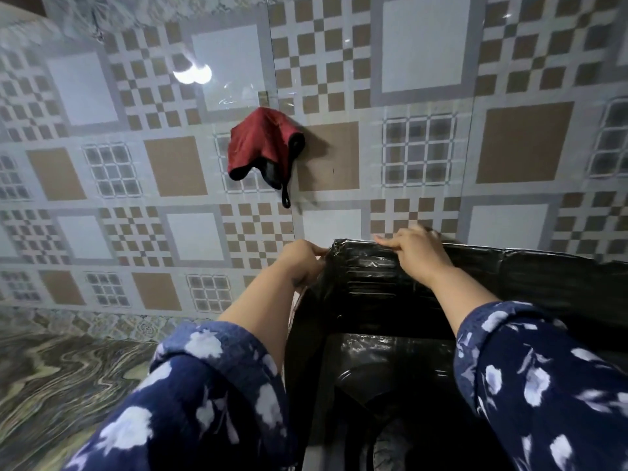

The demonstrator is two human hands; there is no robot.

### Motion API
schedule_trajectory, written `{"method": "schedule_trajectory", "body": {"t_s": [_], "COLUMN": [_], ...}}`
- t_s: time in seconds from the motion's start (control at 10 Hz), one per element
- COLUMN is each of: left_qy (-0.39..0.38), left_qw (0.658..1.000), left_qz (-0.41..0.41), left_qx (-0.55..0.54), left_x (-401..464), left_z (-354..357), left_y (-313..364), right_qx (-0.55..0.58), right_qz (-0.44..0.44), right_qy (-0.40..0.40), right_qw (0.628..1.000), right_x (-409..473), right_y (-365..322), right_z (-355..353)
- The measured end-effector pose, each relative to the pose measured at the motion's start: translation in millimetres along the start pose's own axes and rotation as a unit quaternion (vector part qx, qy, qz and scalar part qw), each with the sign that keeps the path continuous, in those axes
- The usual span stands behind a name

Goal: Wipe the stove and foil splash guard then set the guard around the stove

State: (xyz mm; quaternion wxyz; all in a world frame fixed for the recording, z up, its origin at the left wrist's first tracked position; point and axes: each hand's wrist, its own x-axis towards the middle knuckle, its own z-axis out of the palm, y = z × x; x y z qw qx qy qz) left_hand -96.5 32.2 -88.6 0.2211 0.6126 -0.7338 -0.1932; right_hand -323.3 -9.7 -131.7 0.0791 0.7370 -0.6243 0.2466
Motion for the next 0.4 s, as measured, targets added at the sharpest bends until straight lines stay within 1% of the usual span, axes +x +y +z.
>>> {"method": "schedule_trajectory", "body": {"t_s": [0.1,0.2,0.3,0.4], "left_qy": [0.007,0.005,0.009,0.022], "left_qw": [1.000,1.000,1.000,1.000], "left_qz": [-0.004,-0.004,-0.018,-0.017], "left_qx": [-0.018,-0.009,0.017,0.010], "left_x": [0.8,-1.8,-5.2,-14.7], "left_z": [0.8,-0.4,-2.0,-7.9], "left_y": [0.9,-1.1,-5.0,-4.8], "right_qx": [-0.007,-0.001,0.001,-0.001], "right_qz": [-0.004,0.002,-0.004,-0.021], "right_qy": [0.006,0.008,0.034,0.022], "right_qw": [1.000,1.000,0.999,1.000], "right_x": [-4.7,-9.6,-14.5,-21.6], "right_y": [-1.9,-6.9,-14.9,-26.7], "right_z": [-0.9,-5.1,-11.5,-18.0]}}
